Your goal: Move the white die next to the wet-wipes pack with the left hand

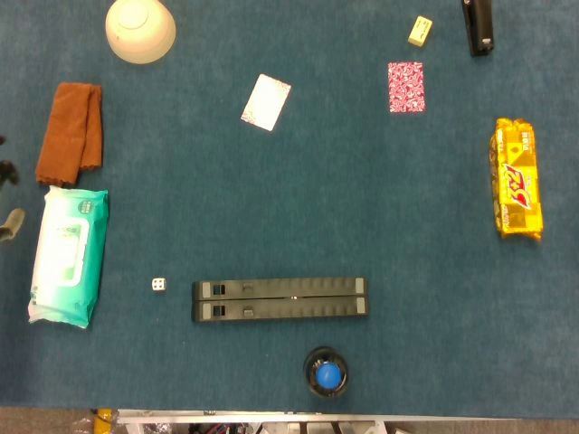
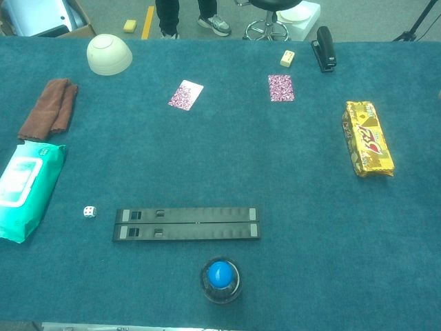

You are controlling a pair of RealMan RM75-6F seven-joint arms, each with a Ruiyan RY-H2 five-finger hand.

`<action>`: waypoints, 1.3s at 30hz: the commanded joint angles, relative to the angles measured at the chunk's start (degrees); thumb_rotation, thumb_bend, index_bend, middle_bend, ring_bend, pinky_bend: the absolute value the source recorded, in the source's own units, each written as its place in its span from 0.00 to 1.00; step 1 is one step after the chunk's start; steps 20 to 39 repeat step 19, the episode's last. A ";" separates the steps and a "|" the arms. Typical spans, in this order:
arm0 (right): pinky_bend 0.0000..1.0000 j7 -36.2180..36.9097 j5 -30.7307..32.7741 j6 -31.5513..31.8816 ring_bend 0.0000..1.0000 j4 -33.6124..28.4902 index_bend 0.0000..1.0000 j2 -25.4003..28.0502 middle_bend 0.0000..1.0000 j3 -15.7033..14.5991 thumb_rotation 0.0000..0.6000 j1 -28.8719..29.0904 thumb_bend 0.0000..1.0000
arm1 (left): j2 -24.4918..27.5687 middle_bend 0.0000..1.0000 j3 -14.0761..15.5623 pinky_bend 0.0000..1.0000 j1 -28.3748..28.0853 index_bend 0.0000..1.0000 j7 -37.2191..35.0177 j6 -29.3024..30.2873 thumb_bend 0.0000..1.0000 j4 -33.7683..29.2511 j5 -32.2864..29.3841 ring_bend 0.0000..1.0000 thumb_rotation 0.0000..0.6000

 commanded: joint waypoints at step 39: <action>0.42 -1.40 -0.26 2.11 0.35 -1.68 0.44 -0.41 0.40 -0.99 1.00 -1.70 0.00 | 1.51 0.21 -2.56 0.25 9.71 0.46 -6.30 10.35 0.20 -1.62 -2.28 0.11 1.00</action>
